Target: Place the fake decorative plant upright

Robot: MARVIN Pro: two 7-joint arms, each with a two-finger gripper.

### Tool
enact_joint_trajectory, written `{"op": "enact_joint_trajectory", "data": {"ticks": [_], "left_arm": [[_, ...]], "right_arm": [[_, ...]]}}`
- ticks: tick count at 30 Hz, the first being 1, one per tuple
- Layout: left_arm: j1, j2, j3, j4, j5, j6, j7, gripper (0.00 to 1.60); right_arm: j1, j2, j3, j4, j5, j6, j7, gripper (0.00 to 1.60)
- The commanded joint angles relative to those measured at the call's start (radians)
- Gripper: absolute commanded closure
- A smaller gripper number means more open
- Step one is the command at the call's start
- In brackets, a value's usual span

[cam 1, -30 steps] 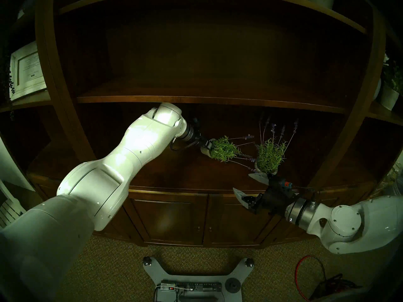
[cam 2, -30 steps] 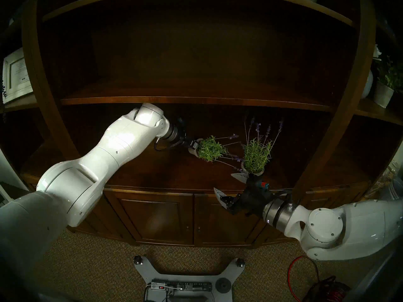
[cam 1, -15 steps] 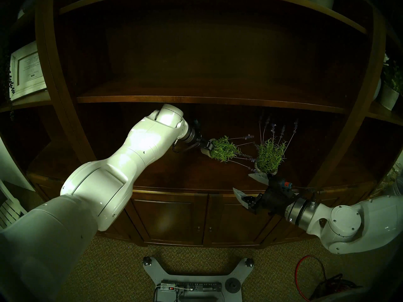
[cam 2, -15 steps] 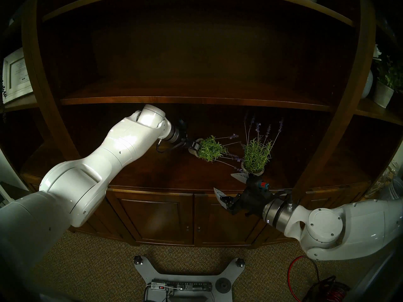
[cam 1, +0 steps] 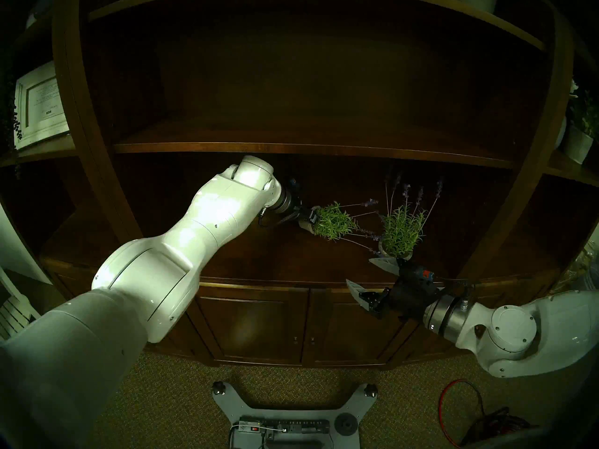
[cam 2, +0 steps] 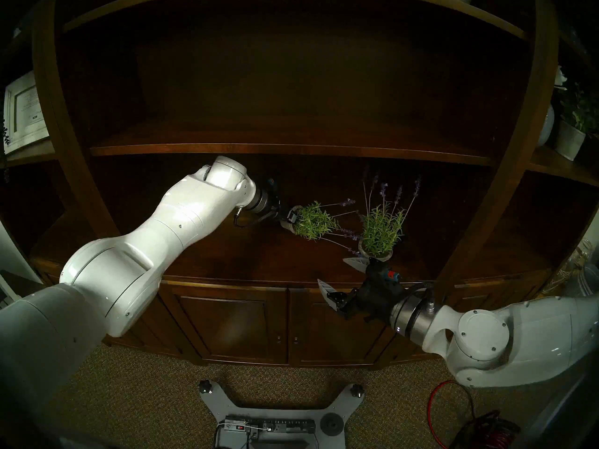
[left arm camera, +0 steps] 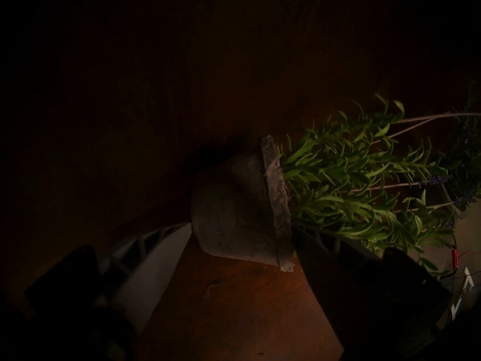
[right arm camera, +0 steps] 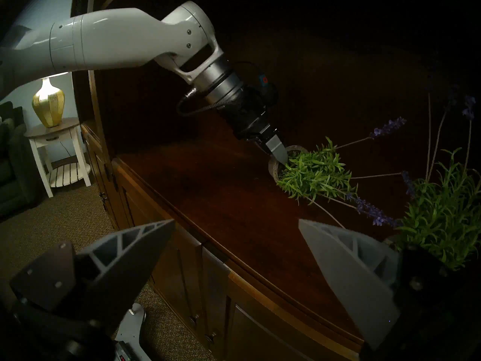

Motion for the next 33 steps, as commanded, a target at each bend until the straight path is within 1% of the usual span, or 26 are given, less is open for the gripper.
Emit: {"op": "enact_joint_trajectory", "data": {"ticks": [1, 5, 8, 9, 12, 14, 24, 32, 33], "left_arm": [[-0.044, -0.004, -0.011, -0.035, -0.002, -0.003, -0.004, 0.23], [-0.034, 0.000, -0.010, -0.049, -0.002, 0.003, -0.004, 0.27], [-0.024, 0.004, -0.010, -0.065, -0.001, 0.009, -0.001, 0.19], [-0.024, 0.004, -0.010, -0.065, -0.001, 0.009, -0.001, 0.19], [-0.018, 0.006, -0.011, -0.073, -0.001, 0.012, 0.002, 0.05], [-0.015, 0.007, -0.012, -0.078, -0.001, 0.015, 0.005, 0.00], [-0.001, 0.008, -0.015, -0.094, 0.000, 0.024, 0.022, 0.00], [0.000, 0.001, -0.018, -0.077, -0.004, 0.016, 0.037, 0.00], [0.000, 0.001, -0.018, -0.076, -0.004, 0.016, 0.038, 0.03]], "right_arm": [[0.008, 0.000, 0.022, -0.003, 0.003, -0.020, 0.000, 0.00], [0.006, -0.001, 0.023, -0.003, 0.003, -0.022, -0.001, 0.00], [0.004, -0.003, 0.024, -0.003, 0.004, -0.024, -0.002, 0.00], [0.004, -0.003, 0.024, -0.003, 0.004, -0.024, -0.002, 0.00], [0.003, -0.004, 0.025, -0.002, 0.004, -0.025, -0.003, 0.00], [0.002, -0.005, 0.025, -0.002, 0.004, -0.026, -0.004, 0.00], [-0.001, -0.008, 0.027, -0.002, 0.004, -0.029, -0.006, 0.00], [-0.003, -0.011, 0.028, -0.001, 0.005, -0.031, -0.008, 0.00], [-0.003, -0.011, 0.028, -0.001, 0.005, -0.031, -0.008, 0.00]]}}
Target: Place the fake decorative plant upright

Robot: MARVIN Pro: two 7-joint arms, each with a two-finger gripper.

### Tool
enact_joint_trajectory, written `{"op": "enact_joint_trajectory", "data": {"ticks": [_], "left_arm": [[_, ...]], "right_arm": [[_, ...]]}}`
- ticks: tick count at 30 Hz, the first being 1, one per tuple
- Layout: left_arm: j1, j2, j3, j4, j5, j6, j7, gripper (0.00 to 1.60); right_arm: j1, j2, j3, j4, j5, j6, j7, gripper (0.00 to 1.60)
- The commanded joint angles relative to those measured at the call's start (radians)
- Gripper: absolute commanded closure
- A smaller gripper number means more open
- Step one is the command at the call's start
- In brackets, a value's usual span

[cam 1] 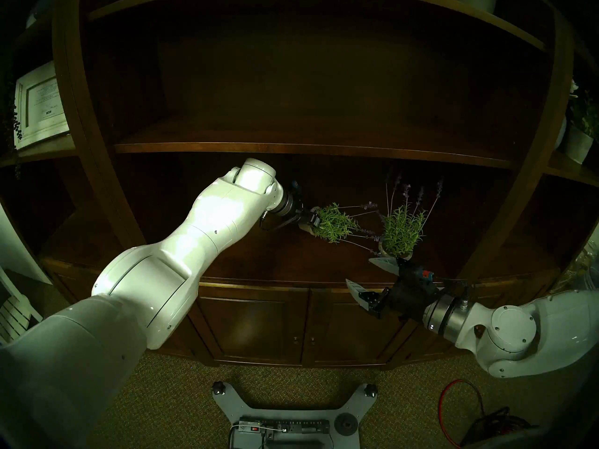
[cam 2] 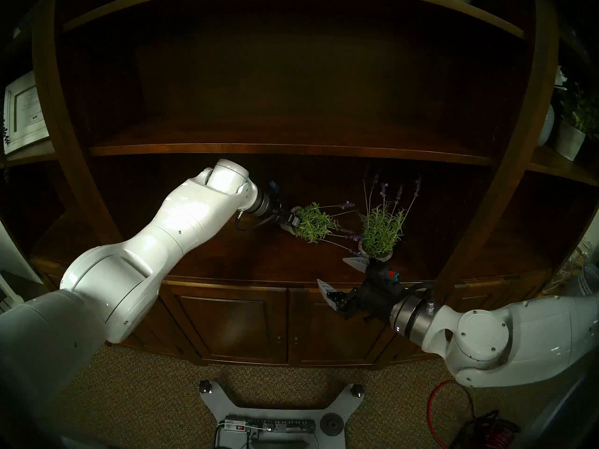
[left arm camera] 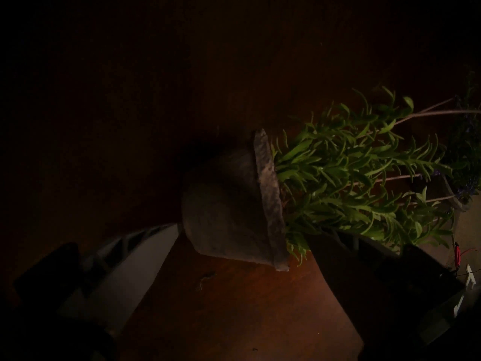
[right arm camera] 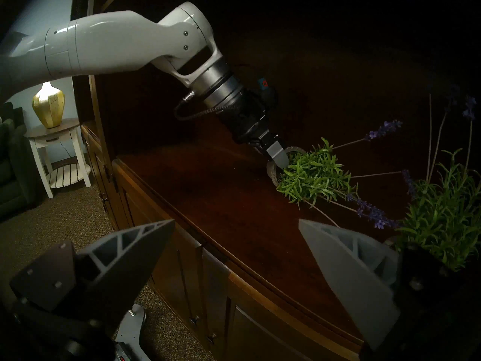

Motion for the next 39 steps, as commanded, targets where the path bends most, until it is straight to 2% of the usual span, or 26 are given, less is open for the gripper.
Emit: {"op": "enact_joint_trajectory", "data": {"ticks": [1, 2, 3, 4, 7, 8, 10, 15, 18, 19, 20, 22, 26, 34, 36, 37, 38, 39], "left_arm": [[-0.038, -0.008, -0.016, -0.012, -0.005, -0.009, 0.001, 0.06], [-0.038, -0.008, -0.016, -0.011, -0.005, -0.010, 0.001, 0.06], [-0.038, -0.008, -0.016, -0.010, -0.006, -0.010, 0.002, 0.19], [-0.038, -0.008, -0.016, -0.010, -0.006, -0.011, 0.003, 0.19], [-0.037, -0.007, -0.018, -0.011, -0.008, -0.010, 0.004, 0.42], [-0.037, -0.007, -0.018, -0.011, -0.008, -0.010, 0.004, 0.42], [-0.035, -0.006, -0.020, -0.013, -0.010, -0.009, 0.003, 0.66], [-0.023, 0.001, -0.026, -0.025, -0.016, -0.002, 0.001, 0.94], [-0.010, 0.013, -0.030, -0.051, -0.019, 0.008, 0.001, 1.25], [-0.010, 0.013, -0.030, -0.051, -0.019, 0.008, 0.001, 1.25], [0.002, 0.022, -0.037, -0.068, -0.023, 0.018, 0.004, 1.43], [0.017, 0.034, -0.042, -0.089, -0.025, 0.025, 0.007, 1.60], [0.038, 0.051, -0.049, -0.124, -0.029, 0.039, 0.011, 1.60], [0.103, 0.102, -0.073, -0.254, -0.046, 0.074, 0.008, 1.60], [0.099, 0.102, -0.071, -0.242, -0.047, 0.074, 0.000, 1.60], [0.131, 0.118, -0.087, -0.304, -0.052, 0.074, 0.018, 1.60], [0.116, 0.110, -0.086, -0.266, -0.058, 0.074, 0.002, 1.60], [0.132, 0.123, -0.097, -0.293, -0.067, 0.074, -0.001, 1.60]], "right_arm": [[0.007, 0.000, 0.022, -0.003, 0.003, -0.020, -0.001, 0.00], [0.007, -0.001, 0.022, -0.003, 0.003, -0.020, -0.001, 0.00], [0.007, -0.001, 0.023, -0.003, 0.003, -0.020, -0.001, 0.00], [0.007, -0.001, 0.023, -0.003, 0.003, -0.020, -0.001, 0.00], [0.007, -0.002, 0.023, -0.003, 0.003, -0.021, -0.002, 0.00], [0.007, -0.002, 0.023, -0.003, 0.003, -0.021, -0.002, 0.00], [0.006, -0.002, 0.023, -0.003, 0.003, -0.021, -0.002, 0.00], [0.005, -0.004, 0.024, -0.002, 0.004, -0.023, -0.003, 0.00], [0.004, -0.005, 0.024, -0.002, 0.004, -0.024, -0.004, 0.00], [0.004, -0.005, 0.024, -0.002, 0.004, -0.024, -0.004, 0.00], [0.004, -0.005, 0.024, -0.002, 0.004, -0.024, -0.004, 0.00], [0.003, -0.006, 0.025, -0.002, 0.004, -0.025, -0.004, 0.00], [0.002, -0.007, 0.025, -0.001, 0.004, -0.026, -0.005, 0.00], [0.003, -0.008, 0.024, -0.002, 0.004, -0.026, -0.006, 0.00], [0.003, -0.008, 0.024, -0.002, 0.004, -0.026, -0.006, 0.00], [0.003, -0.008, 0.024, -0.002, 0.004, -0.026, -0.006, 0.00], [0.003, -0.008, 0.024, -0.002, 0.004, -0.026, -0.007, 0.00], [0.003, -0.009, 0.023, -0.002, 0.004, -0.026, -0.007, 0.00]]}}
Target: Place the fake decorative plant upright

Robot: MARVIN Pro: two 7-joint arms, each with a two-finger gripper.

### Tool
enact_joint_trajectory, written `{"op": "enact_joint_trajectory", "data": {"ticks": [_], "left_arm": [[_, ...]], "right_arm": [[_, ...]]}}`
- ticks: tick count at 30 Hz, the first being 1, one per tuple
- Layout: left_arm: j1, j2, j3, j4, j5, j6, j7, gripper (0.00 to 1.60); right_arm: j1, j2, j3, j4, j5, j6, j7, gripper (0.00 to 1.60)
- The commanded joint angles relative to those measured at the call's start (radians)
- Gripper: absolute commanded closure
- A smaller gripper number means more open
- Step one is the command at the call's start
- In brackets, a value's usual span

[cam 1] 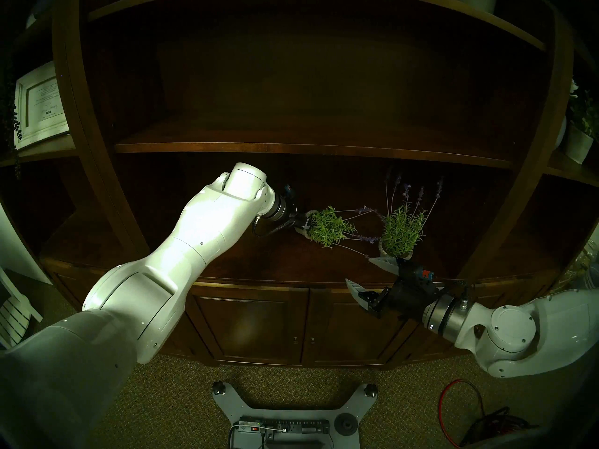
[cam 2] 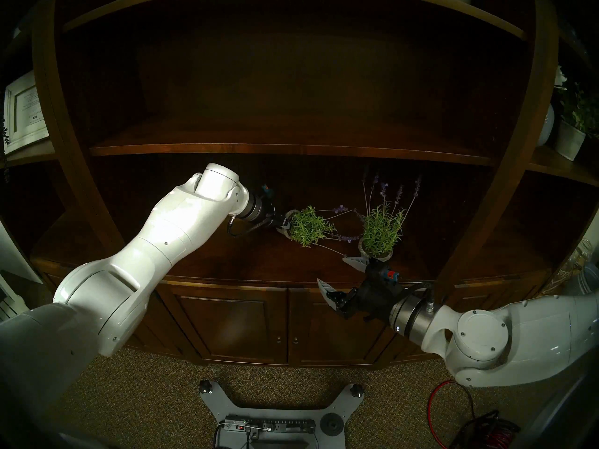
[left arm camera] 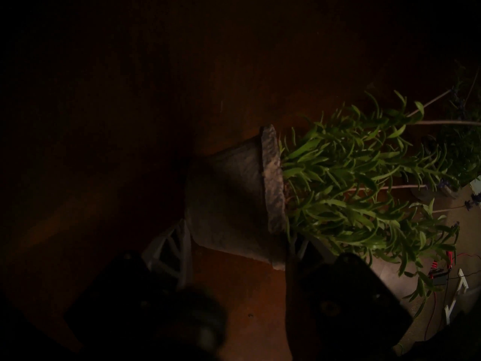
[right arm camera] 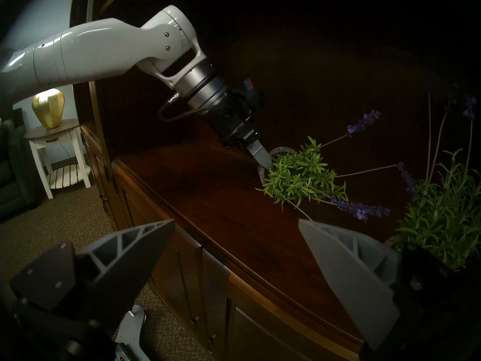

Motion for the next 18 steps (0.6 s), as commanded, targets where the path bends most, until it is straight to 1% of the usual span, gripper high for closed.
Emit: {"op": "enact_joint_trajectory", "data": {"ticks": [1, 2, 3, 5, 7, 9, 11, 18], "left_arm": [[0.028, 0.041, -0.046, -0.112, -0.035, -0.002, -0.008, 1.60], [0.047, 0.052, -0.055, -0.144, -0.043, -0.002, -0.003, 1.60], [0.041, 0.049, -0.057, -0.128, -0.048, -0.002, -0.012, 1.60], [0.065, 0.063, -0.071, -0.167, -0.062, -0.002, -0.007, 1.60], [0.067, 0.065, -0.076, -0.169, -0.069, -0.002, -0.011, 1.60], [0.091, 0.079, -0.091, -0.202, -0.089, -0.002, -0.010, 1.60], [0.102, 0.086, -0.095, -0.220, -0.095, -0.002, -0.005, 1.60], [0.154, 0.122, -0.134, -0.287, -0.155, -0.002, 0.012, 1.60]], "right_arm": [[0.011, 0.001, 0.019, -0.003, 0.001, -0.017, 0.000, 0.00], [0.011, 0.001, 0.019, -0.004, 0.001, -0.017, 0.000, 0.00], [0.011, 0.001, 0.019, -0.004, 0.001, -0.017, 0.000, 0.00], [0.011, 0.001, 0.019, -0.004, 0.001, -0.017, -0.001, 0.00], [0.011, 0.001, 0.019, -0.004, 0.001, -0.017, -0.001, 0.00], [0.011, 0.001, 0.018, -0.004, 0.001, -0.017, -0.001, 0.00], [0.012, 0.000, 0.018, -0.004, 0.001, -0.017, -0.001, 0.00], [0.012, 0.000, 0.018, -0.004, 0.001, -0.017, -0.002, 0.00]]}}
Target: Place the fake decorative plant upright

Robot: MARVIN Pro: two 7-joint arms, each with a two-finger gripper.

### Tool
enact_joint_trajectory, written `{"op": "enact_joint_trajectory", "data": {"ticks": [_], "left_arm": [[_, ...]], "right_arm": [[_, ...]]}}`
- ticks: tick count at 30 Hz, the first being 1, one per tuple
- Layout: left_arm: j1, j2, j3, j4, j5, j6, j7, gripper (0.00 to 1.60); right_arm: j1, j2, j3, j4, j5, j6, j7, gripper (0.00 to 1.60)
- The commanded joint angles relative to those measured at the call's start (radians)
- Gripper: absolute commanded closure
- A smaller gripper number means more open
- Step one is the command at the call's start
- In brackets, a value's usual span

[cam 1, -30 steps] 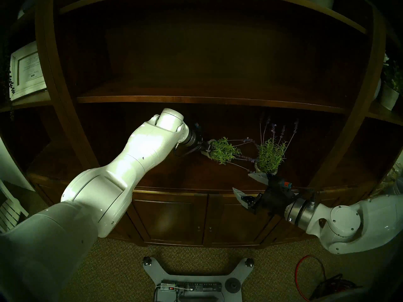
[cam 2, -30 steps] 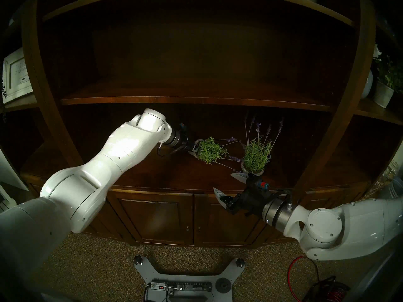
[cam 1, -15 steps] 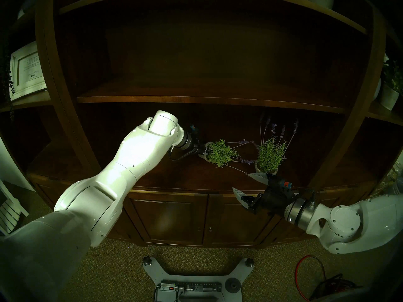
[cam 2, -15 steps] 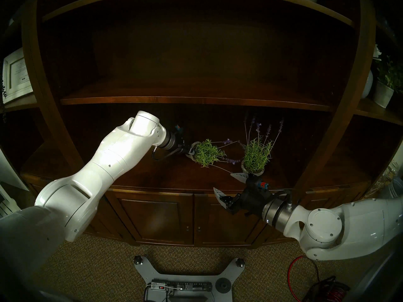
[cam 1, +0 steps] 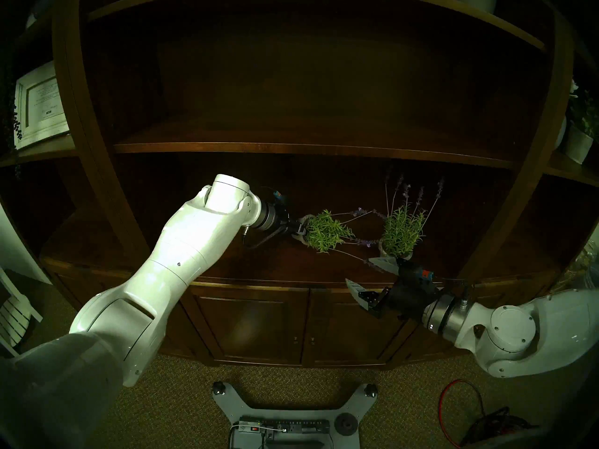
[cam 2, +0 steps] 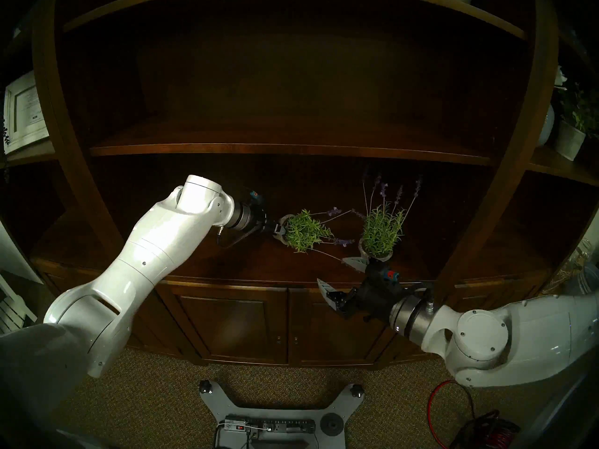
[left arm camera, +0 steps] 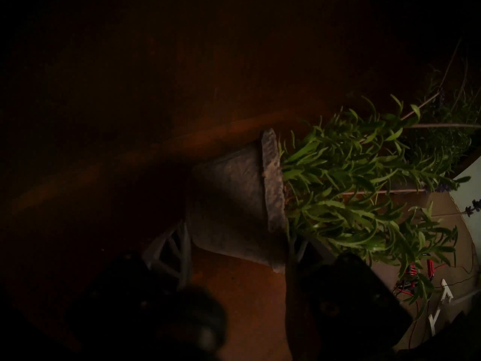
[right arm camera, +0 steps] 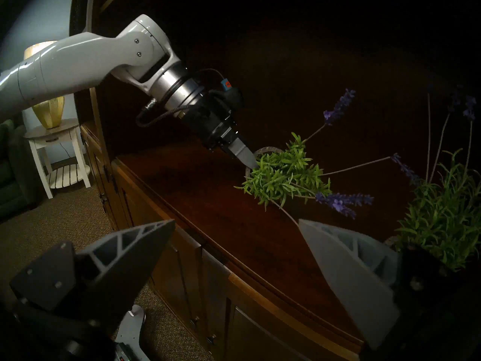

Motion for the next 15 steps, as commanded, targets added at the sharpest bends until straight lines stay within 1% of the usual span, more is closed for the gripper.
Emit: {"op": "enact_joint_trajectory", "data": {"ticks": [1, 3, 7, 15], "left_arm": [[0.008, 0.040, -0.047, -0.099, -0.064, -0.004, 0.018, 1.60], [0.013, 0.045, -0.048, -0.104, -0.072, -0.004, 0.021, 1.60], [0.029, 0.081, -0.033, -0.129, -0.095, -0.004, 0.053, 1.60], [0.038, 0.119, -0.017, -0.133, -0.145, -0.004, 0.100, 1.60]], "right_arm": [[0.012, 0.002, 0.018, -0.004, 0.000, -0.016, 0.000, 0.00], [0.012, 0.002, 0.018, -0.004, 0.000, -0.017, 0.000, 0.00], [0.011, 0.002, 0.019, -0.004, 0.001, -0.017, 0.000, 0.00], [0.011, 0.001, 0.019, -0.003, 0.001, -0.019, 0.000, 0.00]]}}
